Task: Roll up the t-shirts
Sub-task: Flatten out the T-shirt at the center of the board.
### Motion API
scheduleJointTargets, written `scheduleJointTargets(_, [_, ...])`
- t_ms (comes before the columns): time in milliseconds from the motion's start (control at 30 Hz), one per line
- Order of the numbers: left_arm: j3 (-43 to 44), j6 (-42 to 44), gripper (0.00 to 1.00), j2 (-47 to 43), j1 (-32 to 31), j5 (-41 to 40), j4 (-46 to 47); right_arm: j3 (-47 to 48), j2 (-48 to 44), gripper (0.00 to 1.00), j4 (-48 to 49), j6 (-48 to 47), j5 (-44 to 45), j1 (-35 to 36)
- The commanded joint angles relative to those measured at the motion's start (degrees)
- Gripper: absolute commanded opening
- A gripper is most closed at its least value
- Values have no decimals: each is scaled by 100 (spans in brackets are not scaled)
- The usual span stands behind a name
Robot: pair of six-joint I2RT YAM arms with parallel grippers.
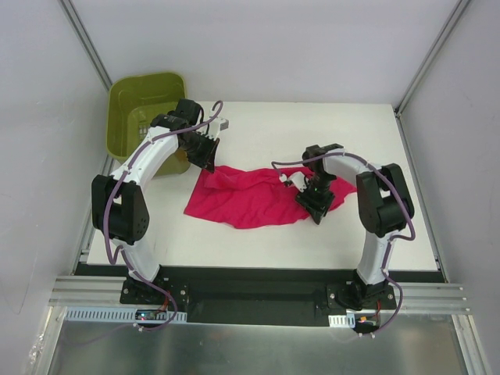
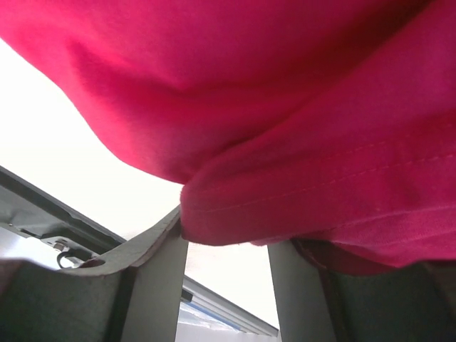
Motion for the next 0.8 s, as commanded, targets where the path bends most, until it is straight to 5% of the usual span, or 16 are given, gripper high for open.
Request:
scheduleJointTargets(0, [200, 57, 0, 0, 23, -32, -158, -23, -242, 49, -236, 297, 154, 183])
scheduleJointTargets(767, [306, 57, 0, 140, 23, 21, -149, 82, -233, 43, -455, 780, 436, 641])
